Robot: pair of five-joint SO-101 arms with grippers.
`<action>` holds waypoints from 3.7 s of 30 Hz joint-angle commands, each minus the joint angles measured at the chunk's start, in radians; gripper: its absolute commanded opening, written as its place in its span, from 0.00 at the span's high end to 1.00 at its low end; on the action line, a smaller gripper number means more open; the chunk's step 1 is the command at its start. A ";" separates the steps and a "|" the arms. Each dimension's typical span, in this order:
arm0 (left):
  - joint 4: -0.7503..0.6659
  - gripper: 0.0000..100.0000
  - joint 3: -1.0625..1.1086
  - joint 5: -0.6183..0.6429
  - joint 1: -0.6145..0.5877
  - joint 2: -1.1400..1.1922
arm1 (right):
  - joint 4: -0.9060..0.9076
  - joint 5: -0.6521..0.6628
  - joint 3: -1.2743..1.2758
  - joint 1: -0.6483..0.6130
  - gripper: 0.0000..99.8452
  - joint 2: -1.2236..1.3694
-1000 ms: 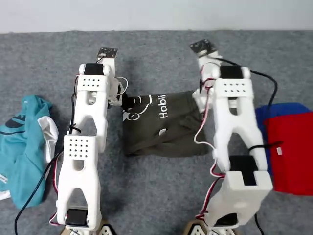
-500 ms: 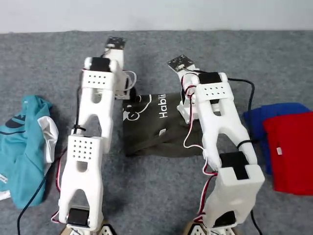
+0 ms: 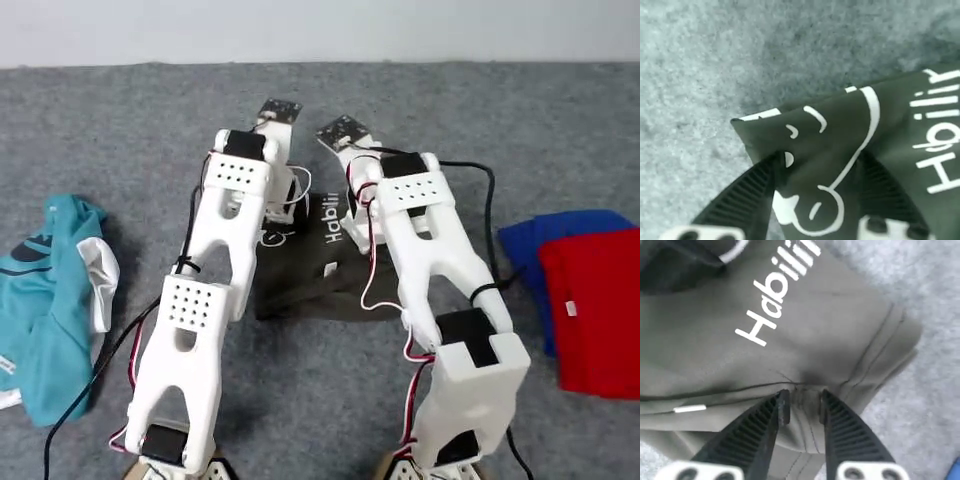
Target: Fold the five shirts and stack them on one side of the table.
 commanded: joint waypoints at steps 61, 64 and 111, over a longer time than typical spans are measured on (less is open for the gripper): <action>0.002 0.77 0.001 -0.009 0.003 0.012 | 0.246 0.071 0.176 0.203 0.62 -0.387; 0.011 0.77 -0.024 -0.009 0.006 -0.009 | 0.077 0.032 0.176 0.159 0.61 -0.351; 0.021 0.77 -0.125 -0.008 -0.048 -0.169 | 0.274 -0.018 -0.621 0.070 0.62 0.429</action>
